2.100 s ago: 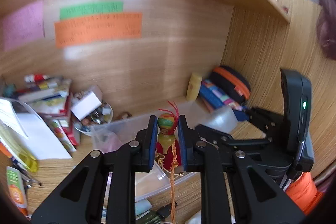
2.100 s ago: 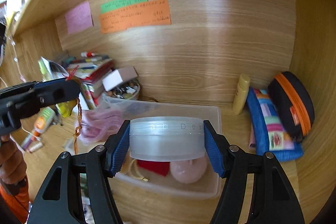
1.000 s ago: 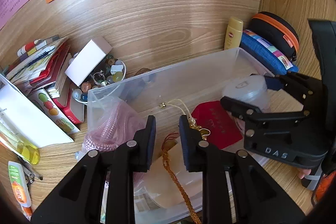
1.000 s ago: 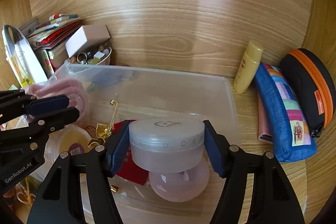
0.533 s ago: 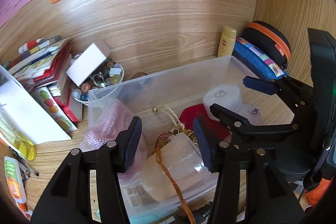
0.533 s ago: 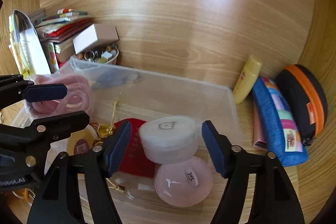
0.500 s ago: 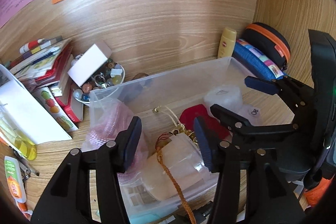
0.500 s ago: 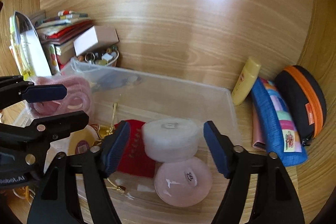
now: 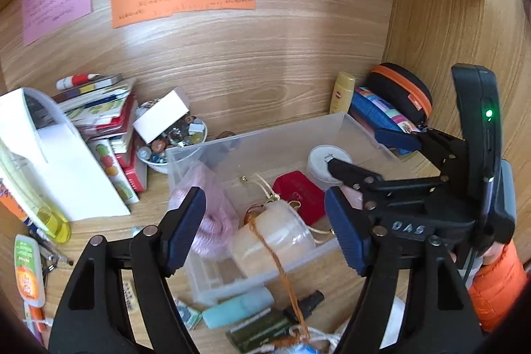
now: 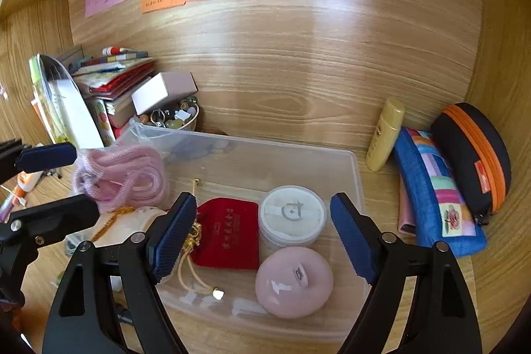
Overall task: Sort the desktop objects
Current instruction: 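Carry the ornament and clear jar into the clear box and release both, then withdraw both open tools from the clear box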
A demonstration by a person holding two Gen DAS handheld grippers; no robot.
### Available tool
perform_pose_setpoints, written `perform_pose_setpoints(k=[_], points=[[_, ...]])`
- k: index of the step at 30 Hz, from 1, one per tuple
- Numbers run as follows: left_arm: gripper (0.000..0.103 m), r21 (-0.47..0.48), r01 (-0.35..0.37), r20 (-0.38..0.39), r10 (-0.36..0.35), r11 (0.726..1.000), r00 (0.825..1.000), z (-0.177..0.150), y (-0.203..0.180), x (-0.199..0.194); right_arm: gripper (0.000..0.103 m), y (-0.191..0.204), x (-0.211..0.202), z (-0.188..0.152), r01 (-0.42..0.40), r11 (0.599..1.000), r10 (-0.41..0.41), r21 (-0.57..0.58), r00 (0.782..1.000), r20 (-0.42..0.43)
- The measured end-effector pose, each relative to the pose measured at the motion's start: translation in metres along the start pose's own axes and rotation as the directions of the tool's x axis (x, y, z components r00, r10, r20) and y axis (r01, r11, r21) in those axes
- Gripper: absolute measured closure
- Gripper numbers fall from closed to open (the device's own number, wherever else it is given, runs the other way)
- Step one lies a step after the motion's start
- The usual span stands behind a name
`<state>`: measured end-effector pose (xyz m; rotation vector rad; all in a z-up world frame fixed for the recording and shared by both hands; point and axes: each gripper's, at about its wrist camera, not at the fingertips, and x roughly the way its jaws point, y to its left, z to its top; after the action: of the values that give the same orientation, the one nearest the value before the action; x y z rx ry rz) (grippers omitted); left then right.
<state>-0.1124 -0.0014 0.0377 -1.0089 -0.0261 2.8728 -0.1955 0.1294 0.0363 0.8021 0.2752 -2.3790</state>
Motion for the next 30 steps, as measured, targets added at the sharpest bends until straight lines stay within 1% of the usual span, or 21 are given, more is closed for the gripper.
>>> perform_pose_setpoints(k=[5, 7, 10, 13, 16, 18, 20, 22, 24, 26, 30], points=[[0.029, -0.037, 0.008, 0.007, -0.008, 0.999, 1.0, -0.006, 0.016, -0.022, 0.021, 0.002, -0.024, -0.006, -0.018, 1.0, 0.018, 0.002, 0.999, 0.028], [0.029, -0.06, -0.004, 0.009, 0.005, 0.998, 1.0, -0.007, 0.026, -0.03, 0.021, 0.005, -0.032, -0.01, -0.03, 1.0, 0.03, -0.01, 0.999, 0.022], [0.029, -0.086, -0.042, 0.02, 0.044, 0.995, 0.999, -0.013, 0.041, -0.044, 0.02, 0.009, -0.042, -0.021, -0.047, 0.999, 0.047, -0.022, 0.999, 0.012], [0.028, -0.102, -0.106, 0.014, 0.108, 0.989, 0.994, -0.022, 0.059, -0.053, 0.02, 0.013, -0.05, -0.033, -0.066, 0.997, 0.066, -0.029, 0.998, -0.007], [0.028, -0.129, -0.16, -0.026, 0.158, 0.979, 0.987, -0.035, 0.08, -0.052, 0.02, 0.017, -0.058, -0.045, -0.067, 0.997, 0.066, -0.047, 0.998, -0.021], [0.028, -0.149, -0.199, -0.066, 0.191, 0.969, 0.979, -0.045, 0.095, -0.047, 0.02, 0.023, -0.065, -0.054, -0.041, 0.995, 0.039, -0.086, 0.999, -0.018], [0.028, -0.162, -0.222, -0.102, 0.207, 0.962, 0.973, -0.055, 0.106, -0.04, 0.02, 0.028, -0.07, -0.061, -0.031, 0.993, 0.028, -0.116, 0.999, -0.025], [0.029, -0.171, -0.231, -0.14, 0.208, 0.958, 0.968, -0.065, 0.115, -0.031, 0.02, 0.032, -0.074, -0.068, -0.031, 0.99, 0.027, -0.134, 0.999, -0.035], [0.033, -0.18, -0.239, -0.182, 0.207, 0.954, 0.961, -0.076, 0.122, -0.021, 0.02, 0.036, -0.077, -0.076, -0.046, 0.989, 0.039, -0.143, 0.998, -0.051], [0.04, -0.185, -0.25, -0.221, 0.207, 0.951, 0.953, -0.084, 0.127, -0.01, 0.02, 0.041, -0.08, -0.084, -0.065, 0.986, 0.055, -0.156, 0.996, -0.07], [0.042, -0.198, -0.244, -0.259, 0.189, 0.949, 0.947, -0.096, 0.131, 0.005, 0.02, 0.051, -0.083, -0.102, -0.078, 0.981, 0.06, -0.175, 0.992, -0.107]])
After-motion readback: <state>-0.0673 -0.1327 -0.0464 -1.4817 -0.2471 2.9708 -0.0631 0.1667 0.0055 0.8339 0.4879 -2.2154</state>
